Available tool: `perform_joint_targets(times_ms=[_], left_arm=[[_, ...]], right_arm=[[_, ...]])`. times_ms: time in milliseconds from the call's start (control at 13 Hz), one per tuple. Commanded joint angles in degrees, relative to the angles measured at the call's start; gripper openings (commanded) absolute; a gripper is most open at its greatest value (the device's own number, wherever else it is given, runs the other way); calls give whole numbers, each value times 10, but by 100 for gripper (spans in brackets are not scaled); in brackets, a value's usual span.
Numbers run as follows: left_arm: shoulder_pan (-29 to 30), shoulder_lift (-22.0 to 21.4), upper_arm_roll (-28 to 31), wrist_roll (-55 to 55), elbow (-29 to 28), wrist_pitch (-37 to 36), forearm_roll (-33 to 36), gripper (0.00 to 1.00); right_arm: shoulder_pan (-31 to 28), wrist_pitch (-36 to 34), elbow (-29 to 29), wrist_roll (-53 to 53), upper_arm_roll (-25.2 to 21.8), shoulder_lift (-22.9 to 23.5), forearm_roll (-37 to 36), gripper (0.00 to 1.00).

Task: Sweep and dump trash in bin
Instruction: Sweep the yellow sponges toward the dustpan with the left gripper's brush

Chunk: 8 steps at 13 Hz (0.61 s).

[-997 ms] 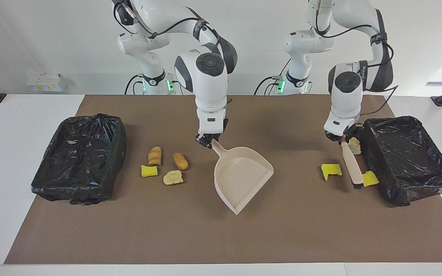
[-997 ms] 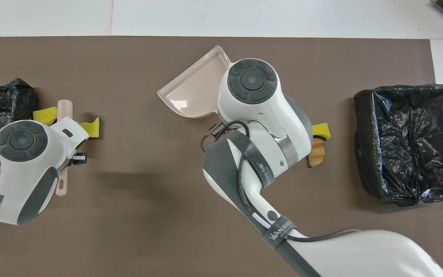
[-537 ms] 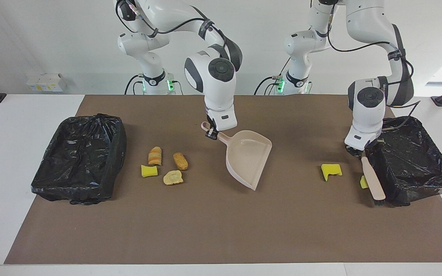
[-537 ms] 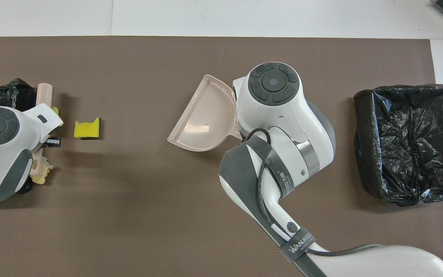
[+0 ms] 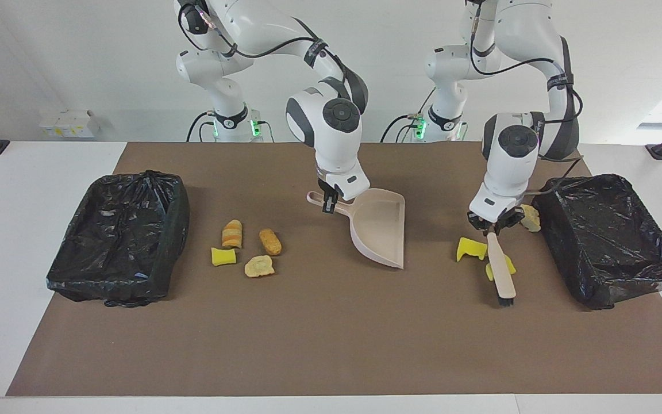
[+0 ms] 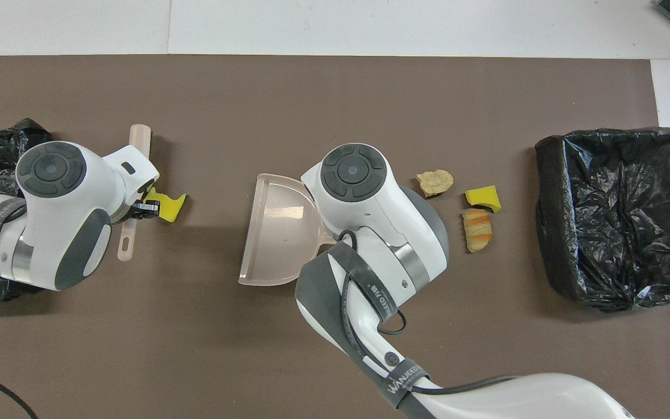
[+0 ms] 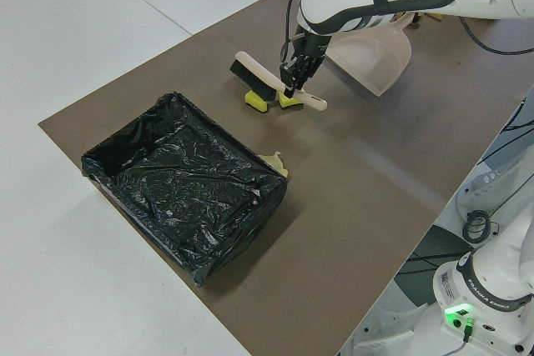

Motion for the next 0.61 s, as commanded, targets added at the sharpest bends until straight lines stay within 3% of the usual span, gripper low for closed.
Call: perform_joint_targets(times_ms=[0, 230, 383, 537], left_arm=[[-13, -67, 7, 4, 10, -84, -49, 0], [-18, -104, 11, -38, -13, -155, -44, 0], [0, -120, 12, -54, -34, -180, -1, 0], [38, -167, 11, -60, -110, -149, 13, 0]], right_arm=[[-6, 0, -3, -12, 4, -7, 6, 0], [-5, 5, -5, 10, 4, -7, 9, 0], [-5, 8, -5, 15, 4, -7, 9, 0], [-4, 7, -14, 15, 4, -11, 9, 0]])
